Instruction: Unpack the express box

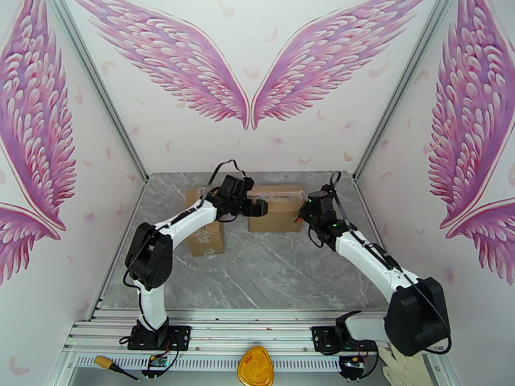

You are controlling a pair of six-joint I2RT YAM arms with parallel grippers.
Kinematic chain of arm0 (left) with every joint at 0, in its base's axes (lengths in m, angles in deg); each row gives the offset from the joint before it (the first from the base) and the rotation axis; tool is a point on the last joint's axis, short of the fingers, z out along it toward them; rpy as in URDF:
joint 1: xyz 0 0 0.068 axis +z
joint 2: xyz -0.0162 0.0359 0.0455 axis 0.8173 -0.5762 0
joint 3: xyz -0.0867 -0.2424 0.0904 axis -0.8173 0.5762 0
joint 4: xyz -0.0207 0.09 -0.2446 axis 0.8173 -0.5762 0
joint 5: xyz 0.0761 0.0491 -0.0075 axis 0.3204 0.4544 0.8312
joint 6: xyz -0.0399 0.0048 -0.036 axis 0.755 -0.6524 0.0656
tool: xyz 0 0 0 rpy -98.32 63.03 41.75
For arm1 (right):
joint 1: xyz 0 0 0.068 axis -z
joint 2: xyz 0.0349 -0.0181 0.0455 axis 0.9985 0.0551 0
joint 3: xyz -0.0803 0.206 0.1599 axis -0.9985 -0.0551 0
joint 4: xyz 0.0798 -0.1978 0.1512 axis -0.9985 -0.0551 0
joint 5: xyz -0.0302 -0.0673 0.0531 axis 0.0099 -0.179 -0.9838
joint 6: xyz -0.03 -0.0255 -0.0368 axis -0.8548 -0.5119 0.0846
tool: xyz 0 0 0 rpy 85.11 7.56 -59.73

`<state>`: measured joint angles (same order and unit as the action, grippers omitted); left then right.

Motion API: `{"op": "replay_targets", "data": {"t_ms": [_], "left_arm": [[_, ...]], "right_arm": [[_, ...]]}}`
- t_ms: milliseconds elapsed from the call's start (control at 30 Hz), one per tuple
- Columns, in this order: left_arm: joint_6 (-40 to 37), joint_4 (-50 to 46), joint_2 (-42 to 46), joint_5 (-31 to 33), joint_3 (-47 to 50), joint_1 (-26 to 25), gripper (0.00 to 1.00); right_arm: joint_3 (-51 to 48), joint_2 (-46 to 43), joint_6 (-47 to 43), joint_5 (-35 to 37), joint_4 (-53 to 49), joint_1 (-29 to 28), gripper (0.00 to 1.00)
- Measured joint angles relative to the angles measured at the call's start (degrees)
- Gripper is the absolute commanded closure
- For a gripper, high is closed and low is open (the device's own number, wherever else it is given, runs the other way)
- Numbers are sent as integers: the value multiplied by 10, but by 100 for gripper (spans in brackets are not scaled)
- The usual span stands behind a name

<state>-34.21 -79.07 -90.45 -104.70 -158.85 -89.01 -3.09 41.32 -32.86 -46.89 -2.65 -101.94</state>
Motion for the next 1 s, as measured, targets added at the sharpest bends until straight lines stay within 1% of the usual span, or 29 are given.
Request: {"op": "replay_targets", "data": {"t_ms": [100, 167, 267, 367, 433, 533, 633, 733, 833, 900, 1000], "left_arm": [[-14, -9, 8, -12, -5, -33, 2], [-33, -23, 16, -12, -20, -50, 2], [-74, -49, 30, -3, -68, -52, 2], [-118, -72, 31, 20, -146, -29, 2], [-139, -86, 17, 35, -211, -4, 2], [-160, -93, -31, 46, -301, 29, 2], [-170, -101, -89, 46, -344, 48, 3], [-172, -113, -144, 40, -344, 49, 4], [-175, -122, -177, 25, -318, 42, 5], [-175, -123, -179, 13, -293, 38, 6], [-168, -76, -152, -20, -228, 38, 6]], "right_arm": [[20, 27, -16, -3, 0, 29, 100], [29, 40, -26, -5, -2, 37, 100], [30, 45, -33, -12, -10, 37, 100], [28, 42, -34, -17, -19, 36, 100], [17, 34, -31, -19, -22, 35, 100], [8, 26, -29, -18, -35, 34, 100], [9, 26, -28, -14, -49, 34, 100], [24, 37, -31, -3, -67, 33, 100], [67, 69, -42, 8, -85, 33, 100], [96, 90, -52, 12, -91, 33, 100], [137, 120, -70, 18, -99, 34, 100]]}}
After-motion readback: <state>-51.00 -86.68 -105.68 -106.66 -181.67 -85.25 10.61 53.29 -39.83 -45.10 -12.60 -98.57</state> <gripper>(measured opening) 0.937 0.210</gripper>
